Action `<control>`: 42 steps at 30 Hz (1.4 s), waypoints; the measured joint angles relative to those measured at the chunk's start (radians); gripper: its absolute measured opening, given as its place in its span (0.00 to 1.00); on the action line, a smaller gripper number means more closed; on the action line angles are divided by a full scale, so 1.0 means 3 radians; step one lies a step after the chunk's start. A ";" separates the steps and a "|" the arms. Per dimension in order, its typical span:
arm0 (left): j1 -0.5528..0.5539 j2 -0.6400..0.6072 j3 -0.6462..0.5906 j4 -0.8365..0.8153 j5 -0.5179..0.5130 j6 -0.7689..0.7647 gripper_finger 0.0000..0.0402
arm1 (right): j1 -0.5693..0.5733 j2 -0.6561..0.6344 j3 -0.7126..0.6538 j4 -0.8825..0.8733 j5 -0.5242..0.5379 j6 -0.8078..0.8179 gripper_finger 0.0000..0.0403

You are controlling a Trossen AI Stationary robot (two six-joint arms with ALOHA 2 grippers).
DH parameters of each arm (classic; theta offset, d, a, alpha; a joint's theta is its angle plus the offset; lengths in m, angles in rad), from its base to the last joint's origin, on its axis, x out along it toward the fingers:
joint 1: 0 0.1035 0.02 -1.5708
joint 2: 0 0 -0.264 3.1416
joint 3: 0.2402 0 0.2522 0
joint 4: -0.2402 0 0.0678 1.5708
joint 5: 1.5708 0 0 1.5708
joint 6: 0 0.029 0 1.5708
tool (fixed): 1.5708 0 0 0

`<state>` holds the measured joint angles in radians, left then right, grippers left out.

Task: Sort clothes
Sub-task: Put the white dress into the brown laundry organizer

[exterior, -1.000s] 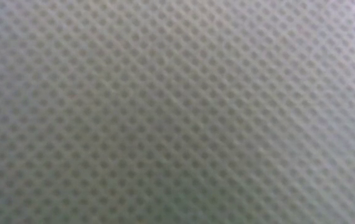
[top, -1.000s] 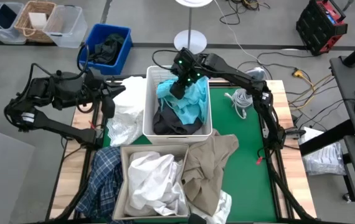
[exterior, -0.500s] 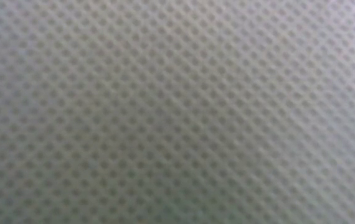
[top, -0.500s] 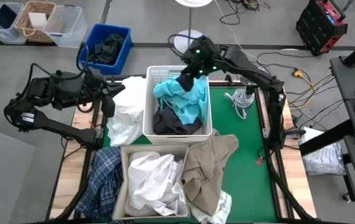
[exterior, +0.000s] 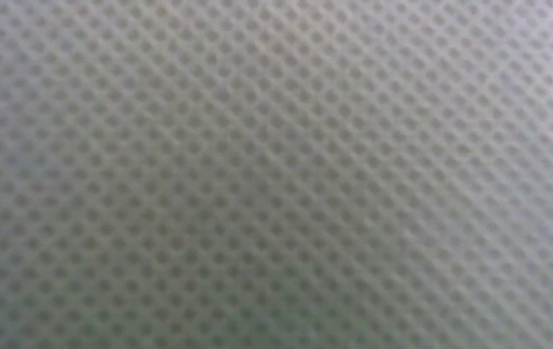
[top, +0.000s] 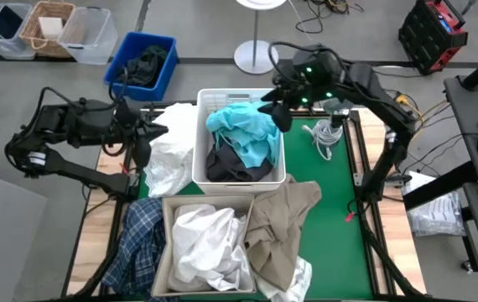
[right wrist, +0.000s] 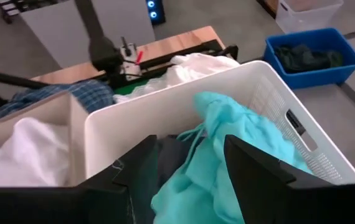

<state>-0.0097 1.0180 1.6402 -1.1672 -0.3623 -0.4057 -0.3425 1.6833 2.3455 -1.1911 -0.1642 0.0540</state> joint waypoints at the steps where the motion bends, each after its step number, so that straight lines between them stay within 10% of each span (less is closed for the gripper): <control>1: 0.0000 -0.0002 0.0000 -0.0085 0.0049 -0.0082 0.00 | 0.0023 -0.0036 0.0000 -0.0034 0.0000 -0.0002 0.43; 18: 0.0184 0.0156 -0.0003 -0.0946 -0.0179 -0.0041 0.00 | 0.0122 -0.0101 0.0000 -0.0182 0.0034 0.0029 0.39; 32: 0.1657 0.0211 -0.1021 -0.0569 0.1188 0.0525 0.00 | 0.0124 0.0031 0.0000 -0.0210 0.0032 -0.0106 0.48; 42: 0.2345 0.0227 -0.1522 -0.0093 0.2129 0.1921 0.00 | 0.0122 0.0050 0.0000 -0.0207 0.0032 -0.0225 0.52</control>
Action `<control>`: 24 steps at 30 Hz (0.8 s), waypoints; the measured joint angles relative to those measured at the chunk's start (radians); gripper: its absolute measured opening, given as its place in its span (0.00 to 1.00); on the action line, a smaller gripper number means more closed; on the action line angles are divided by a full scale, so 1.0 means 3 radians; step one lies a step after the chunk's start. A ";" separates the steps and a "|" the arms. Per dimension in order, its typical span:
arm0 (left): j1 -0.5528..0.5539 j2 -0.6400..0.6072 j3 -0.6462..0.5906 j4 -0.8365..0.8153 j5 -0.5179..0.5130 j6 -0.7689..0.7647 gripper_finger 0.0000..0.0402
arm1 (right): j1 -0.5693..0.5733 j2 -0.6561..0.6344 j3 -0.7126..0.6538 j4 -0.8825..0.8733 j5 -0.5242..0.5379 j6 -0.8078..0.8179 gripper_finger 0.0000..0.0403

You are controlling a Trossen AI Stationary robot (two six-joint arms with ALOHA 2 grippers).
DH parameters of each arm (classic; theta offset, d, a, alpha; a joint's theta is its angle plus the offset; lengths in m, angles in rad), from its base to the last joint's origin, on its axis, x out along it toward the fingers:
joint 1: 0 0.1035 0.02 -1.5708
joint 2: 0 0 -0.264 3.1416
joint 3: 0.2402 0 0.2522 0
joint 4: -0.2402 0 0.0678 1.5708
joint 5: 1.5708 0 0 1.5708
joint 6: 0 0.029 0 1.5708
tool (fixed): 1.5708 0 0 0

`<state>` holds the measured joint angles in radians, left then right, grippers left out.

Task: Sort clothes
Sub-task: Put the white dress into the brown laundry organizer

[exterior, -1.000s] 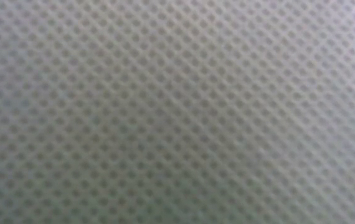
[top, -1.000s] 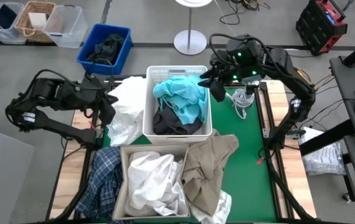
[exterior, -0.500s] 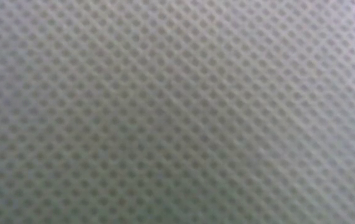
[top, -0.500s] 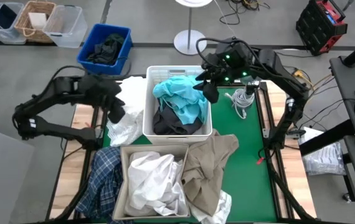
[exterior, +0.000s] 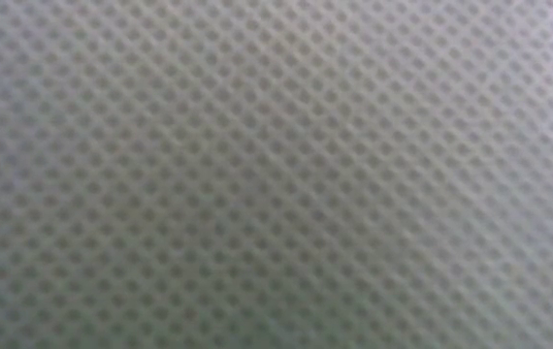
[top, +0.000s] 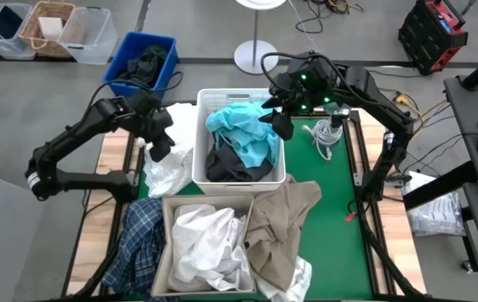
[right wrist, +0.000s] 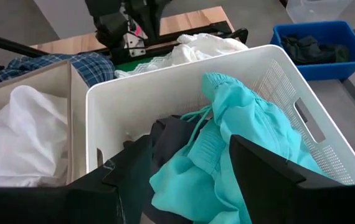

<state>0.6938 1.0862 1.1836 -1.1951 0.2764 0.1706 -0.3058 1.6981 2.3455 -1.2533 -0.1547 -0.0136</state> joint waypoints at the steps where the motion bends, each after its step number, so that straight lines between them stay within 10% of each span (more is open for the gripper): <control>1: 0.0040 0.0008 -0.0022 0.0004 -0.0005 0.0080 0.01 | 0.0000 0.0000 0.0000 0.0000 0.0000 0.0010 0.52; 24: 0.0746 0.0055 -0.0732 0.0463 0.0169 0.1658 0.38 | 0.0000 0.0057 -0.0003 0.0003 0.0000 0.0056 0.55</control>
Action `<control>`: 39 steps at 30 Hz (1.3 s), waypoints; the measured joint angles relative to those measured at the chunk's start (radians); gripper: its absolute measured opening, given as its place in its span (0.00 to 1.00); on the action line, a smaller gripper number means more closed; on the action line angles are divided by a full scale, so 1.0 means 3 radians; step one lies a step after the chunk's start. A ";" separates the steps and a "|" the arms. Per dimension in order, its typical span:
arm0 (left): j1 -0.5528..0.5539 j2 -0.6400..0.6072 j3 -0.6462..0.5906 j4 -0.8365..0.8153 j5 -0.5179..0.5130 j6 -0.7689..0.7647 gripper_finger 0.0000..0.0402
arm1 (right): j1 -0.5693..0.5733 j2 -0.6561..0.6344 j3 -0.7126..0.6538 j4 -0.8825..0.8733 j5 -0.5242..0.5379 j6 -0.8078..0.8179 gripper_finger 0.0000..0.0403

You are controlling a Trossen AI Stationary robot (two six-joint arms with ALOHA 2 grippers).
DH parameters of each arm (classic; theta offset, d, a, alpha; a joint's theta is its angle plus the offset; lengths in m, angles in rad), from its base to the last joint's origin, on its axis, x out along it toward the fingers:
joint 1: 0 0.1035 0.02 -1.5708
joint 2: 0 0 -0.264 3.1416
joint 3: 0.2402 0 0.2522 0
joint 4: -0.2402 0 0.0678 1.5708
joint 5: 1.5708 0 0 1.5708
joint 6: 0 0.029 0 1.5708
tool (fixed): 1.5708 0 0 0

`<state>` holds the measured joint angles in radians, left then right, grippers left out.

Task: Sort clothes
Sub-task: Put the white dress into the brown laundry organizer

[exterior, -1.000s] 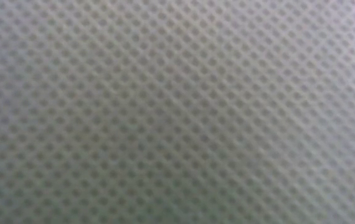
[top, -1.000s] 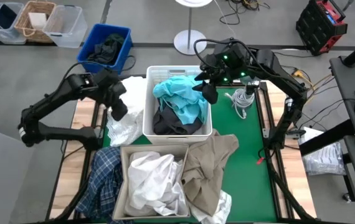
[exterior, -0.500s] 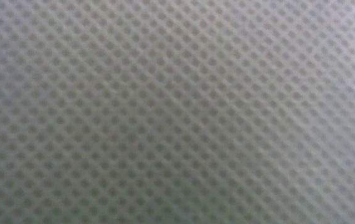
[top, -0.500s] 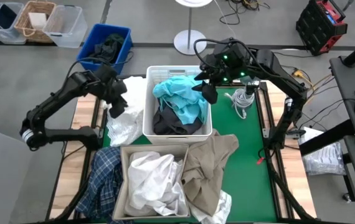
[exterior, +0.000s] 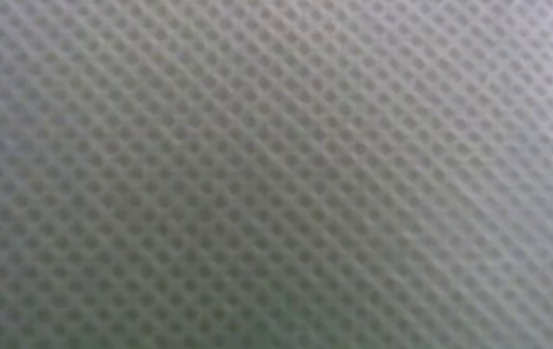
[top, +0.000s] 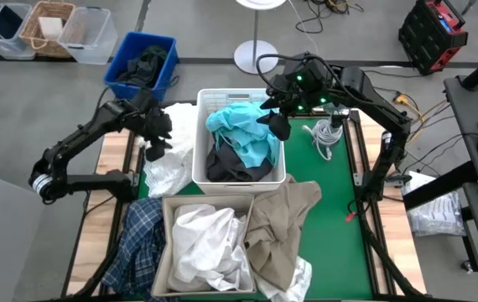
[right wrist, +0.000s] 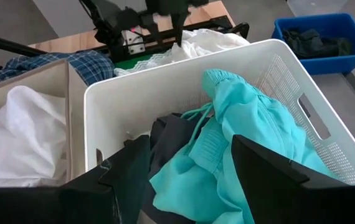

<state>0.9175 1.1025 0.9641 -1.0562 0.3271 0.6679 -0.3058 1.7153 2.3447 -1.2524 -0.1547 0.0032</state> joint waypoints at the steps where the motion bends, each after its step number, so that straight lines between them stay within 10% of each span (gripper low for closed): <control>1: 0.0002 0.0003 -0.0073 0.0034 -0.0008 0.0001 0.38 | 0.0000 0.0000 0.0000 0.0000 0.0000 0.0001 0.55; 21: -0.0003 0.0398 -0.1073 0.1397 -0.0183 -0.0101 0.35 | -0.0030 0.0004 0.0000 0.0001 0.0114 0.0076 0.57; 28: 0.0000 0.0745 -0.0955 0.1361 -0.0265 -0.0281 0.04 | -0.0031 0.0004 0.0000 0.0002 0.0117 0.0077 0.56; 39: 0.0002 0.0319 -0.0114 0.0398 -0.0192 -0.0536 0.00 | -0.0031 0.0004 0.0000 0.0002 0.0118 0.0026 0.55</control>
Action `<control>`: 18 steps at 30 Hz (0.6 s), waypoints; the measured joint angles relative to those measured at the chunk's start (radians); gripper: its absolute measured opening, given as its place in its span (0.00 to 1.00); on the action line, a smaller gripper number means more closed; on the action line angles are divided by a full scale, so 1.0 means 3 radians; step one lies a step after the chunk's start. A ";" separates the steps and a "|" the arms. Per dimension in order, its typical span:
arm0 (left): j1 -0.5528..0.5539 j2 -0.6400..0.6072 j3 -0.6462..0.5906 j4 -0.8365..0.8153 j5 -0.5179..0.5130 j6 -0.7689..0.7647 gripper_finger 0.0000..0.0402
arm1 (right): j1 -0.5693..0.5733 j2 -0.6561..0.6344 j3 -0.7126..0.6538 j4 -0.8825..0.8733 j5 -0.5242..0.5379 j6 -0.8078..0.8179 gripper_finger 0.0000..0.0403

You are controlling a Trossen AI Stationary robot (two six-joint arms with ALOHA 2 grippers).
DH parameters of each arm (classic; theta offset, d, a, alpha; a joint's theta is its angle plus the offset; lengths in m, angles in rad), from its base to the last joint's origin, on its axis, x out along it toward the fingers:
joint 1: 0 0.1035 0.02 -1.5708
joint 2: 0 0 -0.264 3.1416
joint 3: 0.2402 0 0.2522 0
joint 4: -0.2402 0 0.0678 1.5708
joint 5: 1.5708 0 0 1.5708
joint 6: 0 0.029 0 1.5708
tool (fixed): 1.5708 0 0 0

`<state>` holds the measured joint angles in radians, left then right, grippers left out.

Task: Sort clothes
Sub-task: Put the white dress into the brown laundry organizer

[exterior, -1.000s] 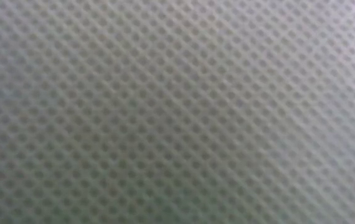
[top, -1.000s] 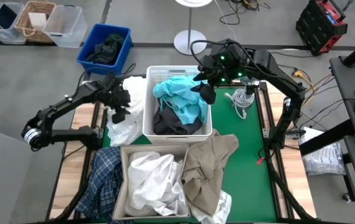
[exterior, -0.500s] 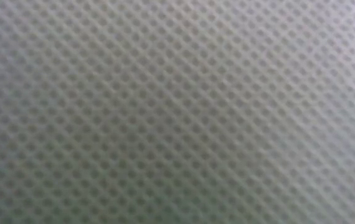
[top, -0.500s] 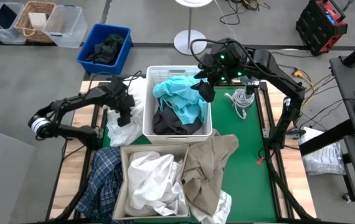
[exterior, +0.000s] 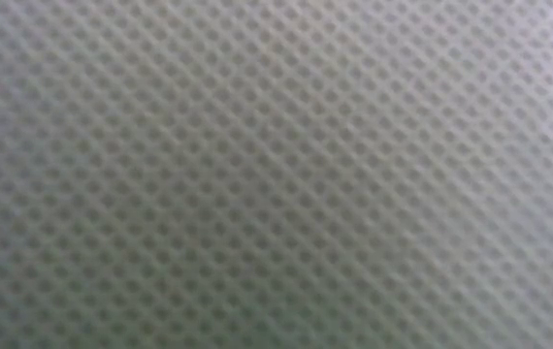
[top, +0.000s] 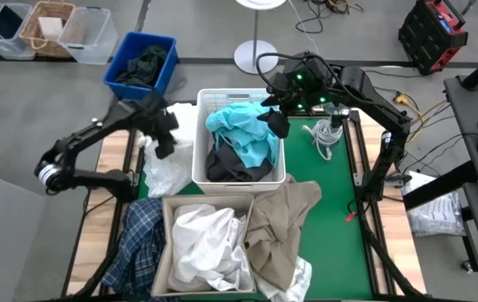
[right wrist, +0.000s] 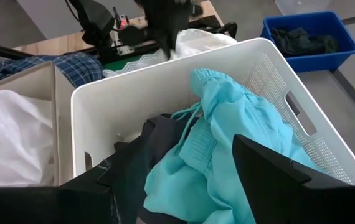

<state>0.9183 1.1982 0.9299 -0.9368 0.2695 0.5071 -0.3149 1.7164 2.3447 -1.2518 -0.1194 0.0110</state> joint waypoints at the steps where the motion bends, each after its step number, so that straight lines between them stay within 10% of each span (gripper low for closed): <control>1: -0.0001 -0.0083 0.0109 -0.0035 0.0004 -0.0083 0.00 | 0.0000 0.0000 0.0000 0.0000 0.0001 -0.0011 0.55; 18: -0.0026 -0.0959 0.2081 -0.0360 -0.0080 -0.0784 0.00 | 0.0000 0.0000 0.0000 0.0499 0.0001 -0.0201 0.54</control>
<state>0.9104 0.9104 1.5542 -1.0448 0.2455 0.2719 -0.3149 1.7164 2.3447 -1.1022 -0.1192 -0.0495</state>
